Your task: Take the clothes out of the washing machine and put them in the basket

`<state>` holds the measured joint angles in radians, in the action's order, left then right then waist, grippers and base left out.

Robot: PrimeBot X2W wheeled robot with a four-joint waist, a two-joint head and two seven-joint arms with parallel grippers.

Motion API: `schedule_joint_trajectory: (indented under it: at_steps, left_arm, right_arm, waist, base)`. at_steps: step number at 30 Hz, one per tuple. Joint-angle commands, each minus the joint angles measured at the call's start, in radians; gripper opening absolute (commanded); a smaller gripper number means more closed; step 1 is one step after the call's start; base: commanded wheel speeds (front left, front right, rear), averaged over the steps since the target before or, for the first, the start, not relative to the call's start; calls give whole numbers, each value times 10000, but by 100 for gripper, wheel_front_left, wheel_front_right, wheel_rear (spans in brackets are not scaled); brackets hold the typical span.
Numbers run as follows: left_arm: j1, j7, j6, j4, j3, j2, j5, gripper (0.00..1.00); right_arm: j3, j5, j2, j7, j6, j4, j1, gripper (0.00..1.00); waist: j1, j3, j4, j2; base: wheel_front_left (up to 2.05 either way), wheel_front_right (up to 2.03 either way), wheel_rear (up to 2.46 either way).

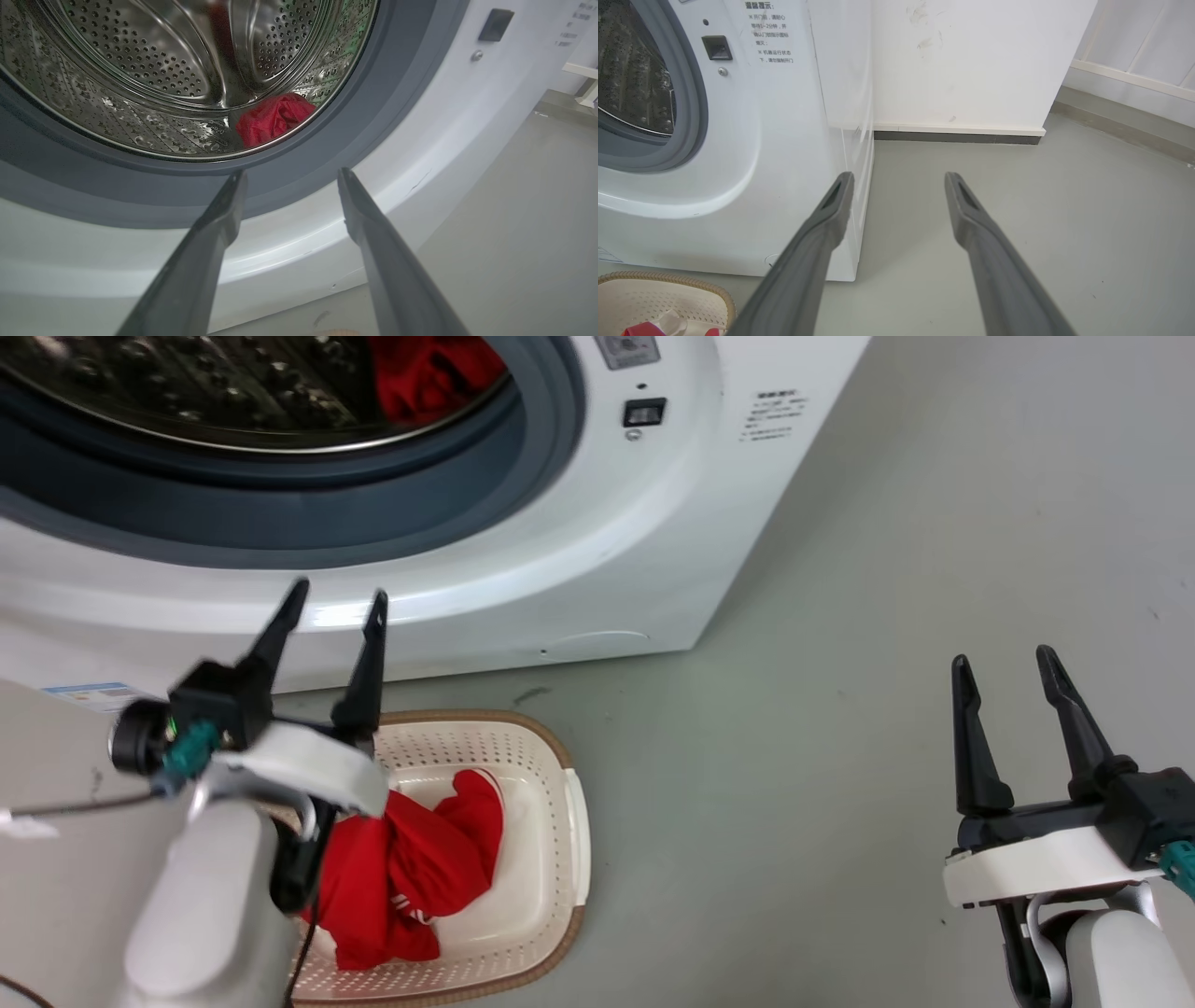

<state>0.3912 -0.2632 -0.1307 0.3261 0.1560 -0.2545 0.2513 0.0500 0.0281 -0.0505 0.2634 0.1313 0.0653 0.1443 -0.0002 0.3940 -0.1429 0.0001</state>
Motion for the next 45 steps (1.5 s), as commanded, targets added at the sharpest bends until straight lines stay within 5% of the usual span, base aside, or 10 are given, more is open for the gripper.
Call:
schedule_joint_trajectory:
  at_steps: [1, 7, 19, 27, 38, 39, 40, 41, 45]
  left_arm:
    - [510, -22, 9, 345, 27, -137, 139, 100]
    - [3162, 1081, 9, 1641, 511, -931, 520, 100]
    - [9485, 6328, 10, 3820, 1651, -3119, 1167, 100]
    - [11670, 9419, 266, 4962, 1734, -3422, 1245, 100]
    - [12302, 10407, 287, 5867, 2171, -3252, 1128, 100]
    - [12249, 10477, 254, 5927, 2245, -3230, 1123, 91]
    - [12225, 10518, 240, 5976, 2300, -3244, 1123, 22]
    - [12210, 10563, 194, 6022, 2358, -3242, 1147, 0]
    - [12309, 10219, 146, 5942, 2382, -3254, 1280, 0]
  right_arm:
    - [-25, 141, 1, 21, -12, -62, 83, 100]
    - [-229, 441, 8, 22, -10, -194, 263, 100]
    - [-973, 1585, 16, 20, -10, -741, 689, 100]
    - [-1708, 2071, 16, 20, -10, -947, 513, 100]
    - [-1552, 2233, 13, 20, -10, -1237, 215, 100]
    - [-1537, 2250, 13, 20, -10, -1247, 216, 100]
    - [-1531, 2254, 13, 20, -10, -1260, 224, 100]
    - [-1538, 2247, 14, 22, -10, -1270, 244, 100]
    - [-1553, 2228, 13, 22, -10, -1279, 411, 100]
  waist:
    - [2, 305, -335, -1]
    - [2, 1270, -1014, -1]
    - [2, 3699, -2750, -1]
    - [2, 4410, -3399, -1]
    - [2, 4742, -3376, -1]
    - [2, 4759, -3362, -1]
    - [2, 4780, -3345, -1]
    - [2, 4798, -3332, -1]
    - [2, 4873, -3277, -1]
  base:
    - [0, 0, 0]
    - [0, 0, 0]
    - [0, 0, 0]
    - [0, 0, 0]
    - [0, 0, 0]
    - [0, 0, 0]
    - [0, 0, 0]
    - [0, 0, 0]
    - [0, 0, 0]
